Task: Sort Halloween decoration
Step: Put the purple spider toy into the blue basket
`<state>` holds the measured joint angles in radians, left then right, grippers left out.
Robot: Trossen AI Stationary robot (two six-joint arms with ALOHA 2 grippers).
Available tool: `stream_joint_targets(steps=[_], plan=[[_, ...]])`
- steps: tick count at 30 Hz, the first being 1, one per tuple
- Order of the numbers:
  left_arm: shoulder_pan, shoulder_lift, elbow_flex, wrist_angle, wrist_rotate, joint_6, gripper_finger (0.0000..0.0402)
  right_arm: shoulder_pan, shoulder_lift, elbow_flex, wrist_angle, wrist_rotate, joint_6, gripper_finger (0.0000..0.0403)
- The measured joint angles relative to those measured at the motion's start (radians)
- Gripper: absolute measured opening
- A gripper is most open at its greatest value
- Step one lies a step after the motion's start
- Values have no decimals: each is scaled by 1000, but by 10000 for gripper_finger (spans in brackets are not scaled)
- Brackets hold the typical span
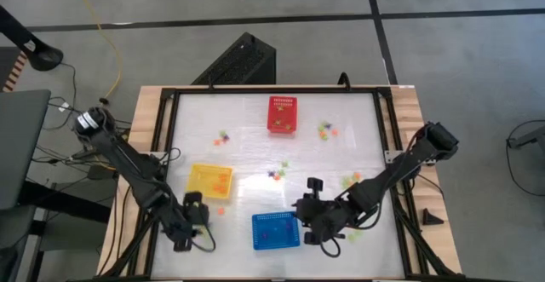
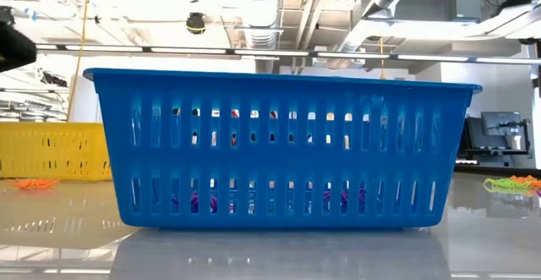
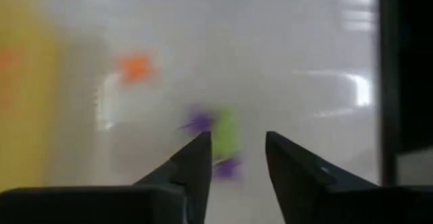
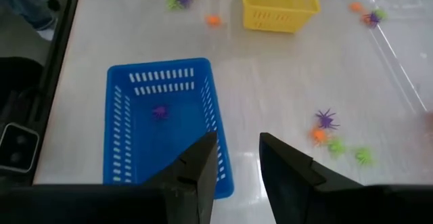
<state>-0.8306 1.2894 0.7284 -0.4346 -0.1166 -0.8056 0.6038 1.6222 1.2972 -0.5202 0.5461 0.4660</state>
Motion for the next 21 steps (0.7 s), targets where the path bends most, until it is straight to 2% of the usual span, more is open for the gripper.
stream_joint_targets(steps=[4, 10, 15, 21], plan=[[-29, 112, 0, 124, 87, 42, 146, -1, 0, 0, -4, 0, -12, 141], [-47, 205, 0, 102, 164, 26, 138, -5, 0, 0, -3, 0, -19, 141], [-59, 216, 0, 107, 164, 49, 129, -6, 0, 0, 3, 0, -4, 141], [-59, 173, 0, 97, 153, 52, 121, -6, 0, 0, 4, 0, -3, 141]])
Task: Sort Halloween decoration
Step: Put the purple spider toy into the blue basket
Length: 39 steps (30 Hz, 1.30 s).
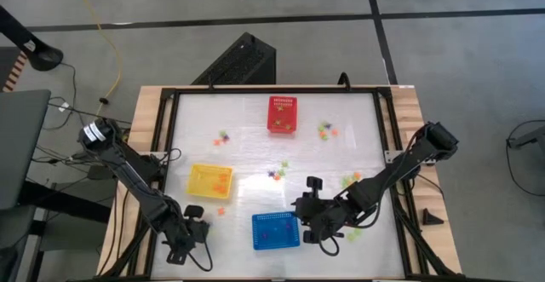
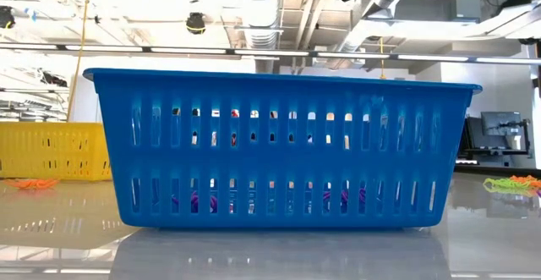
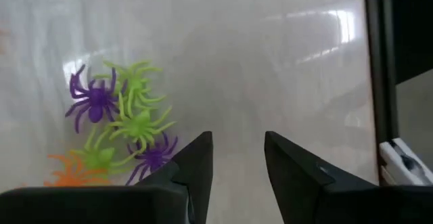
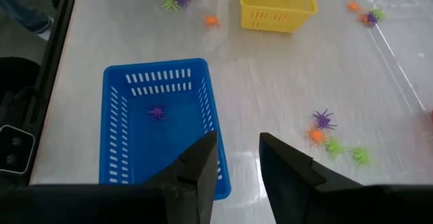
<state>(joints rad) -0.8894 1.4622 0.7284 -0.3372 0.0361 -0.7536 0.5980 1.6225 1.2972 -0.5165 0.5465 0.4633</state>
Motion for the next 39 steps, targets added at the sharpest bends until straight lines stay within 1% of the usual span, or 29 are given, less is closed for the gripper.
stream_joint_targets(steps=[6, 10, 16, 28, 36, 39], plan=[[0, -23, 0, -110, -86, 11, 117, 0, 0, 0, -1, 0, 0, 141], [1, -23, 0, -118, -135, 46, 117, 0, 0, 0, -2, -2, 0, 141], [1, -23, 0, -114, -115, 45, 117, 0, 0, 0, -3, -23, 0, 141], [-11, -20, 0, -117, -139, 43, 117, 3, 0, 0, -2, -26, 0, 141], [-31, -20, 0, -121, -197, 35, 117, 3, 0, 0, -3, -26, 0, 141], [-32, -7, 0, -119, -197, 34, 117, 3, 1, 0, -3, -26, 0, 141]])
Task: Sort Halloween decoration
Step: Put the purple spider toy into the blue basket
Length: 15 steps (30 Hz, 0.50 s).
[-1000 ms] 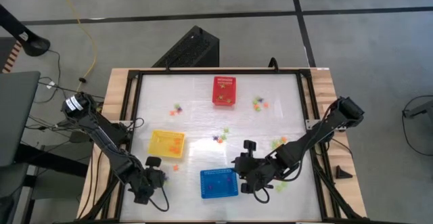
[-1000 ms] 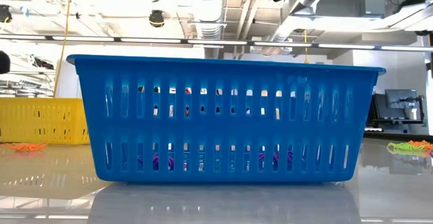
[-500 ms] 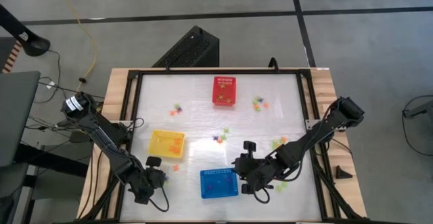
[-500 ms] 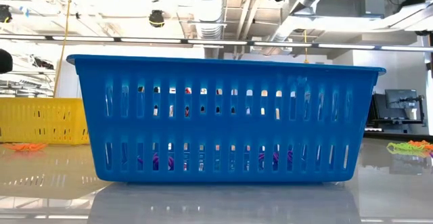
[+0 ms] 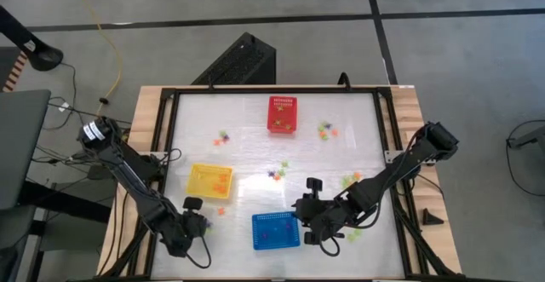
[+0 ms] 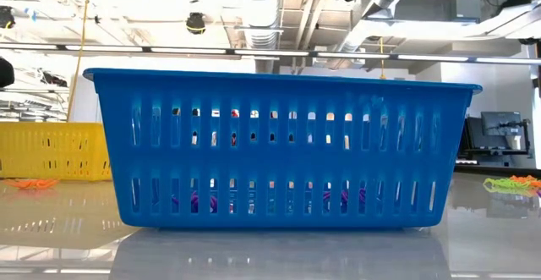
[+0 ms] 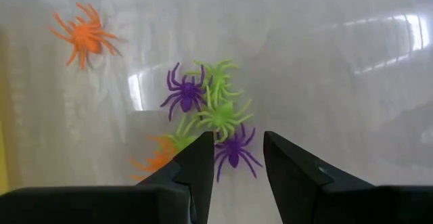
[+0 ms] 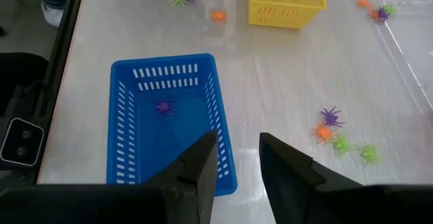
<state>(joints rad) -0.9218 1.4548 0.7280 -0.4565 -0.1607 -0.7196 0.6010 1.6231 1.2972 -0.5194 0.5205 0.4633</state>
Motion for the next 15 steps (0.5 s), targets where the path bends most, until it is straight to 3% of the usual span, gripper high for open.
stream_joint_targets(steps=[8, 15], plan=[[-5, 105, 7, 3, 51, -4, 117, 1, 0, 0, 0, 0, 0, 141], [-5, 93, 2, 3, 40, 6, 111, 1, 0, 0, 0, 0, 0, 141]])
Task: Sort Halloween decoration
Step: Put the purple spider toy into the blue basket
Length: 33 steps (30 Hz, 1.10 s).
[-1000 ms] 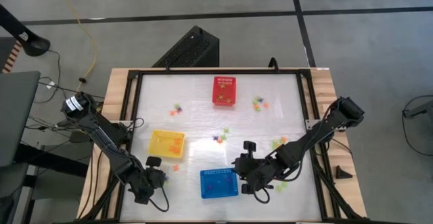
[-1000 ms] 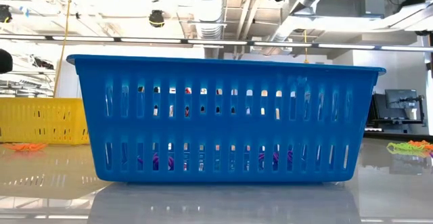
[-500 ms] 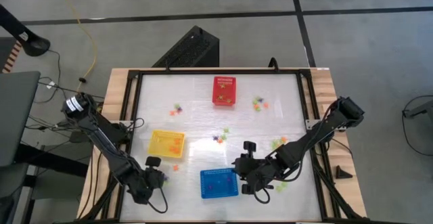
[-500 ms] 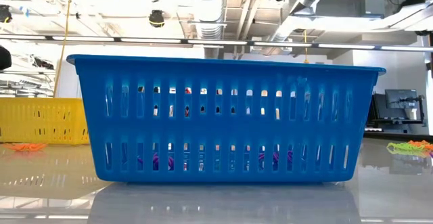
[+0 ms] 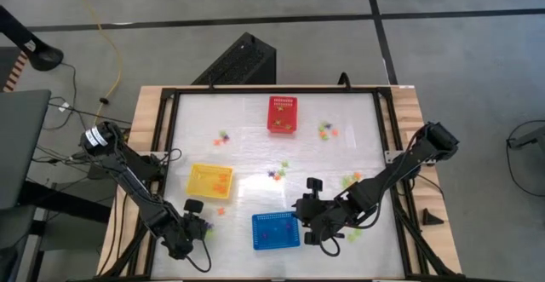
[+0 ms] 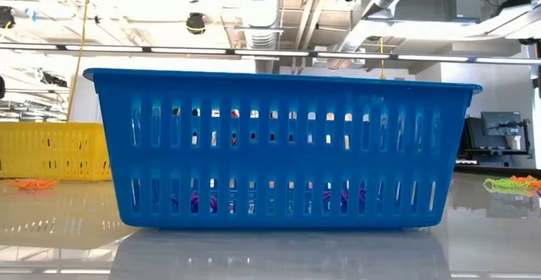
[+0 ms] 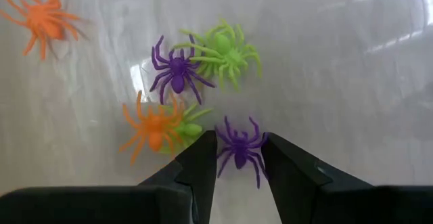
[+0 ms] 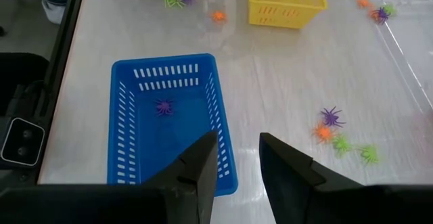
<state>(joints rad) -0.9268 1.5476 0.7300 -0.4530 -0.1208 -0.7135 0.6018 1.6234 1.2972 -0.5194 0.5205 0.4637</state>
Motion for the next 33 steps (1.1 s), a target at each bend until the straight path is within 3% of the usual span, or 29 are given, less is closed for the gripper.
stream_joint_targets(steps=[10, 19, 25, 30, 33], plan=[[1, -4, 2, 1, -5, -5, 11, 0, 0, 0, 0, 0, 0, 141], [5, -51, 70, -47, -9, 40, 2, 0, 0, 0, 2, 0, 7, 141], [17, -129, 89, -38, -115, 80, 1, 0, 0, 0, 2, 0, 7, 141], [87, -152, 89, 198, -302, 289, 1, 0, 0, 0, 3, 0, 3, 141], [172, -131, 91, 451, -273, 460, 0, -1, 0, 0, 3, 0, 3, 141]])
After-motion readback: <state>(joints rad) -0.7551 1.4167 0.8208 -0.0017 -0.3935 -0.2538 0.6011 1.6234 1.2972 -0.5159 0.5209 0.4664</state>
